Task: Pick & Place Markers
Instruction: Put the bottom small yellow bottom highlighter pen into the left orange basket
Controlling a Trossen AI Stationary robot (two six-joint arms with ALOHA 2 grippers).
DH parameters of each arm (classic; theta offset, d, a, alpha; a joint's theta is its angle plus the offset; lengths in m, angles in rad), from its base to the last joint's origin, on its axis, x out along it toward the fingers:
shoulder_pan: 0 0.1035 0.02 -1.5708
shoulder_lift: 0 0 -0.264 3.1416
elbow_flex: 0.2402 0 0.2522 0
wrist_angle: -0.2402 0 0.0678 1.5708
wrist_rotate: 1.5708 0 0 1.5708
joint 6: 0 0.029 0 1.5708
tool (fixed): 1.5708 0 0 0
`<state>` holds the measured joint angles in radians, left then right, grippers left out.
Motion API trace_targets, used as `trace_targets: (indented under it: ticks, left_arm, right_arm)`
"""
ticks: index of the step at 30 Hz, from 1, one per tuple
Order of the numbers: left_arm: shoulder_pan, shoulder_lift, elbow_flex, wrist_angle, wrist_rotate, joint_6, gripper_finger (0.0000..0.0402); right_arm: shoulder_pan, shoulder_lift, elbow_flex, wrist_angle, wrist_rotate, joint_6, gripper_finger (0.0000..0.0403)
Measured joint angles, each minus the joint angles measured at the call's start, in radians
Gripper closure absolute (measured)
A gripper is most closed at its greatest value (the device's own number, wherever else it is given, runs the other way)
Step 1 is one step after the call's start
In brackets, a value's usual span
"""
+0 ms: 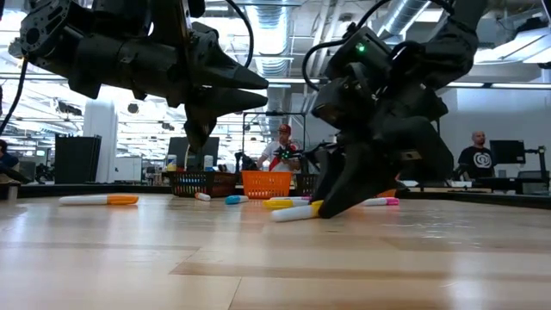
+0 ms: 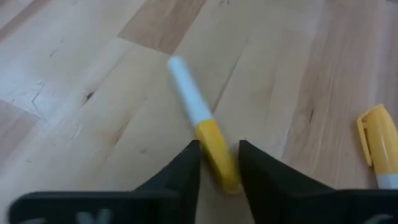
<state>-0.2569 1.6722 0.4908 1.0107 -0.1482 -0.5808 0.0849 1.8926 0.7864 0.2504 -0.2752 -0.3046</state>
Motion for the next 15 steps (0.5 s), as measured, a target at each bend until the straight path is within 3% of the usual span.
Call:
trace_targets:
  ticks: [6, 15]
  left_arm:
    - [0.000, 0.000, 0.000, 0.000, 0.000, 0.000, 0.0309]
    - [0.000, 0.000, 0.000, 0.000, 0.000, 0.000, 0.0309]
  right_arm:
    - [0.000, -0.044, -0.006, -0.027, -0.003, -0.006, 0.0381]
    - [0.003, -0.121, -0.008, -0.036, -0.007, -0.015, 0.0369]
